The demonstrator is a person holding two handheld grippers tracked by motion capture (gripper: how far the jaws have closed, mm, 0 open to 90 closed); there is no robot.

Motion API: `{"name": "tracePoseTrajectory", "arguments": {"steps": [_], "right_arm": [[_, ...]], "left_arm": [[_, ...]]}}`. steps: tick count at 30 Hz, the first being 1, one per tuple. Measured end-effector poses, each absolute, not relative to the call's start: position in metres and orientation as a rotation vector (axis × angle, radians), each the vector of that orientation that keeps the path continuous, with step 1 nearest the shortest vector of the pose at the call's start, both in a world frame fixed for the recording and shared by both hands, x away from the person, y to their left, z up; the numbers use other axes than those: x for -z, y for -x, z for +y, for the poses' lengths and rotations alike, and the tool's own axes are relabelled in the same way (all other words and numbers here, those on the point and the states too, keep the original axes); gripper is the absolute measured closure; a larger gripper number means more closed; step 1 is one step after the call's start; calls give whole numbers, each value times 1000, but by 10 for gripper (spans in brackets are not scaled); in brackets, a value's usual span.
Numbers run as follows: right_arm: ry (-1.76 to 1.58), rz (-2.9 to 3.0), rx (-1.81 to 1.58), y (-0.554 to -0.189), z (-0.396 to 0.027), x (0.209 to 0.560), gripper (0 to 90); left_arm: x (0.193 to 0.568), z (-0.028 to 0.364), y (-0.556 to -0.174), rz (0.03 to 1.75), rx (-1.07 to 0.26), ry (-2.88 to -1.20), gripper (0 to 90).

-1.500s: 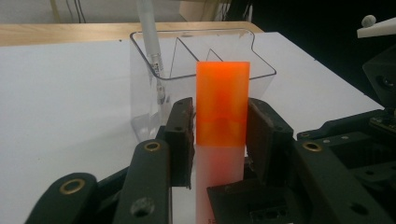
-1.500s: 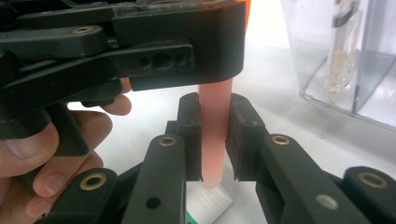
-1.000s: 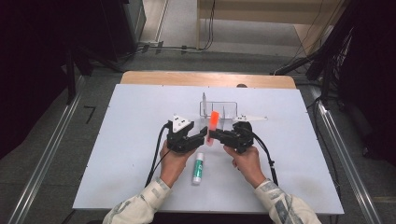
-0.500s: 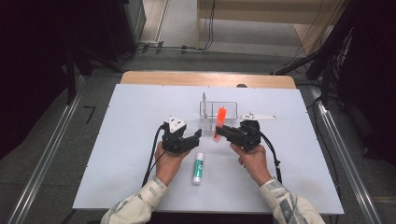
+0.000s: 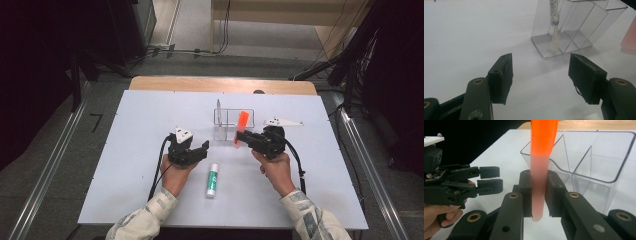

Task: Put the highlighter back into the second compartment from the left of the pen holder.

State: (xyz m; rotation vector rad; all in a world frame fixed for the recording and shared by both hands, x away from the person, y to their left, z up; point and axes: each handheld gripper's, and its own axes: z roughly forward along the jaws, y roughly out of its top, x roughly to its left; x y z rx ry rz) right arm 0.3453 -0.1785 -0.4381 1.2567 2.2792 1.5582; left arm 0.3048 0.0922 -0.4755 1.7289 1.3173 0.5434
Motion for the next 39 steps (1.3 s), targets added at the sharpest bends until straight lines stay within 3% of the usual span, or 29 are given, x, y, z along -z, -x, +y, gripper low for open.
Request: {"name": "tracePoseTrajectory", "arguments": {"steps": [24,39], "right_arm": [[-1265,2137,-1585,-364,-187,422,750],[-1273,2062,-1562,-388,-171,422,749]], "left_arm": [[477,92,-304,1316,-534,-1730,360],[477,92,-304,1315,-530,-1729,361]]}}
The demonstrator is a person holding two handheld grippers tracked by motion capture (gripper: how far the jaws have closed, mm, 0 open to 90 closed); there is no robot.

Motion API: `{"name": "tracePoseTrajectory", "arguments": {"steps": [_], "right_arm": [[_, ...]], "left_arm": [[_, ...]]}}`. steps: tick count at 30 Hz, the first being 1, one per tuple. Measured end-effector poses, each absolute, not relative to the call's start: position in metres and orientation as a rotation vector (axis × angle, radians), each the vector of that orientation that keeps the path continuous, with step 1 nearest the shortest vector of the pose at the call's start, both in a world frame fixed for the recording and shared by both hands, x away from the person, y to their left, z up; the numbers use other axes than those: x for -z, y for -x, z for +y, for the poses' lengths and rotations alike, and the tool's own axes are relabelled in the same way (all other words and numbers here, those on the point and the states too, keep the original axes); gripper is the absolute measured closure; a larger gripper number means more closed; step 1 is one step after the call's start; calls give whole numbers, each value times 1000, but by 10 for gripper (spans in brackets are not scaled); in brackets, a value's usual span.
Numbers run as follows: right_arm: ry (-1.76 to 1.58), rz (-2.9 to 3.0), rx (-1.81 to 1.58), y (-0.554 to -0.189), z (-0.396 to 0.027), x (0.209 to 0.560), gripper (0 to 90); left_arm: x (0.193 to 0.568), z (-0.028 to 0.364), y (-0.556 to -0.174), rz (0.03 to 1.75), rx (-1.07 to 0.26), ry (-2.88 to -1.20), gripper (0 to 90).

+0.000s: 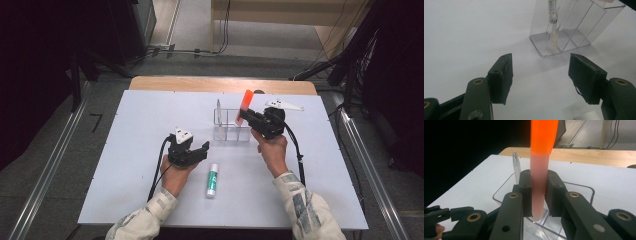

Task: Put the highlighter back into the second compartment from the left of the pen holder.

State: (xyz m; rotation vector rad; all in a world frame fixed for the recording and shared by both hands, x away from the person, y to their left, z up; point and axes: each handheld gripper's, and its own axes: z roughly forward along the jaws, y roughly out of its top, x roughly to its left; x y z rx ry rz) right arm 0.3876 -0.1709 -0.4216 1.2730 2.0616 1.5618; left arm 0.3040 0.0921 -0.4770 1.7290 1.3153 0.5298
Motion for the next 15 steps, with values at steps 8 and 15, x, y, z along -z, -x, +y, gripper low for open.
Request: {"name": "tracePoseTrajectory", "arguments": {"steps": [8,15], "right_arm": [[-1294,2100,-1494,-396,-163,434,748],[-1277,2129,-1445,-395,-157,440,746]], "left_arm": [[477,92,-304,1312,-526,-1734,361],[478,91,-303,1309,-524,-1739,360]]}}
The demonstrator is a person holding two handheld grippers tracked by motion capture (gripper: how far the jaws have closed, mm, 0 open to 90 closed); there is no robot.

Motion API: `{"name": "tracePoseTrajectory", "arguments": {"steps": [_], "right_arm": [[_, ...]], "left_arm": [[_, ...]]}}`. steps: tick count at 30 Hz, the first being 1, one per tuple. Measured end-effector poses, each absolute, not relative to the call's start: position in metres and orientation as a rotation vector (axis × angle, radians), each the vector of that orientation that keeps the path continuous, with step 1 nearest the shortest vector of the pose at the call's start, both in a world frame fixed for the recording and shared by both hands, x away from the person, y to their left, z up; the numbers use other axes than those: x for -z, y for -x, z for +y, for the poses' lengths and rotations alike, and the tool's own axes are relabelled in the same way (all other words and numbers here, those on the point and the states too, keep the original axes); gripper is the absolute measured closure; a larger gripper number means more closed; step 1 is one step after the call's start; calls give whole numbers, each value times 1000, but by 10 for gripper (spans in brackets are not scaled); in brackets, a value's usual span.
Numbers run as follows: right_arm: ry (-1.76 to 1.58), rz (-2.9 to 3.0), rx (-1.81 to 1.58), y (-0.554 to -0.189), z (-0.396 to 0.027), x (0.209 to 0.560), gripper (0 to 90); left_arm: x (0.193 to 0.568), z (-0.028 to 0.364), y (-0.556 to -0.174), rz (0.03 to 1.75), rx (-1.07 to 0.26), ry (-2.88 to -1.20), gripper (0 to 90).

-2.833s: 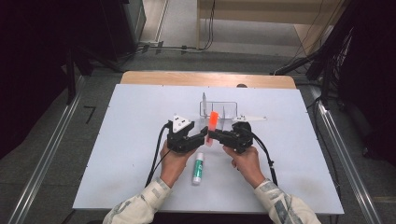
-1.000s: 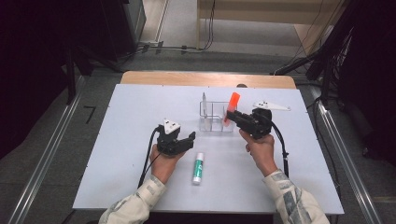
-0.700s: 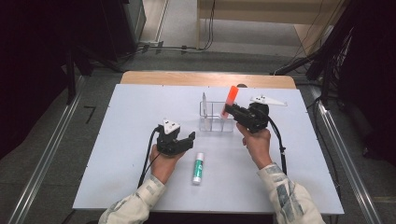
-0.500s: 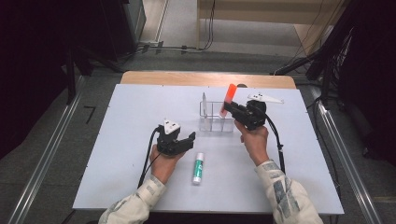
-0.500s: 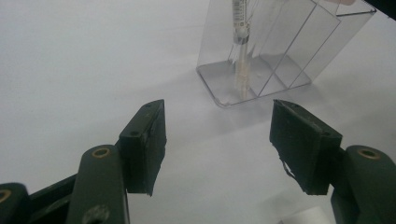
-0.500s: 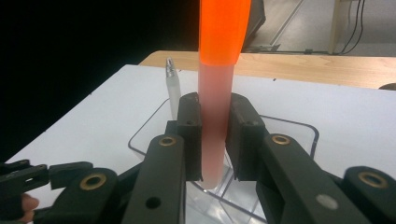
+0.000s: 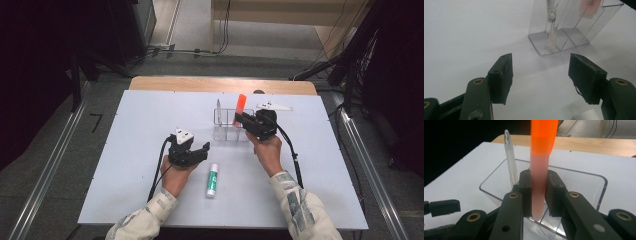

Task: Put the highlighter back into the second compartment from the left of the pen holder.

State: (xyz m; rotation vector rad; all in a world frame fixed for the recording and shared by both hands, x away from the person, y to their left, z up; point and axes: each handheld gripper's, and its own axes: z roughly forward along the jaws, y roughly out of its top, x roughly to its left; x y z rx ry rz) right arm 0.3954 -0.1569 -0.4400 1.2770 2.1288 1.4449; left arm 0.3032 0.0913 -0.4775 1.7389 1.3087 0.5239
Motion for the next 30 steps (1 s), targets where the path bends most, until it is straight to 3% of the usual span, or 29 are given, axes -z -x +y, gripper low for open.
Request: {"name": "tracePoseTrajectory", "arguments": {"steps": [17,30], "right_arm": [[-1307,2169,-1419,-395,-157,448,695],[-1302,2128,-1481,-387,-166,439,556]], "left_arm": [[478,90,-302,1305,-519,-1741,361],[477,90,-301,1304,-517,-1745,361]]}}
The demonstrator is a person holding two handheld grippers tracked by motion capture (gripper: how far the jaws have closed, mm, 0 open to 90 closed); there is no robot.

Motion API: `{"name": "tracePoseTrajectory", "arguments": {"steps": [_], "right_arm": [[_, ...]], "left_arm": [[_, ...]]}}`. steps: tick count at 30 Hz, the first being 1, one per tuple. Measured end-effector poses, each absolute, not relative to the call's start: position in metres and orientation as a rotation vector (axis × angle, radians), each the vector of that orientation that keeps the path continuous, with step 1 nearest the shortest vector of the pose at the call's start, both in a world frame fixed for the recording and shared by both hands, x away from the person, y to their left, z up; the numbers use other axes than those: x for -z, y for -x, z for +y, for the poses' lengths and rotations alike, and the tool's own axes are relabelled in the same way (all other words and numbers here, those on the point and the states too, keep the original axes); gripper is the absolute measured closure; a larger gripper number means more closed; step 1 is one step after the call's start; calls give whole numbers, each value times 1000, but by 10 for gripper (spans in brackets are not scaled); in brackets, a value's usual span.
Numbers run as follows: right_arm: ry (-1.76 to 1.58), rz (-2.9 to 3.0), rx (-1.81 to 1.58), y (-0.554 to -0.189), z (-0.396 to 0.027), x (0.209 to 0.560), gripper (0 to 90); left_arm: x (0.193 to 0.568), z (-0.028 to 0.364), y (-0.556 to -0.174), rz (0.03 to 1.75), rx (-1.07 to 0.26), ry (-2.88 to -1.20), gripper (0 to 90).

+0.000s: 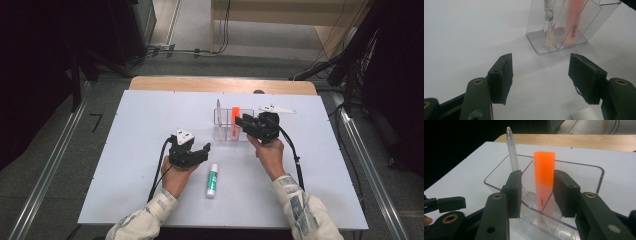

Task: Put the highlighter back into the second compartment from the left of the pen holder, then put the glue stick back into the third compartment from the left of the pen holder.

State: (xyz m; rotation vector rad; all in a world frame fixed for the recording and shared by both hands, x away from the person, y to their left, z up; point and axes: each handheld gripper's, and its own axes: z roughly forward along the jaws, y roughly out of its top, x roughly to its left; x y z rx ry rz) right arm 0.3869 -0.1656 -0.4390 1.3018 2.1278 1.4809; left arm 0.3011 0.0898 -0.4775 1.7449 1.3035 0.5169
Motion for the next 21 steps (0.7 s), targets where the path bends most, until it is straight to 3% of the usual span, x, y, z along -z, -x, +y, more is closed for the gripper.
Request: {"name": "tracePoseTrajectory", "arguments": {"steps": [9,21], "right_arm": [[-1272,2115,-1478,-379,-178,435,421],[-1265,2094,-1438,-366,-199,436,369]], "left_arm": [[477,90,-300,1309,-511,-1742,360],[476,84,-293,1298,-495,-1753,332]]}}
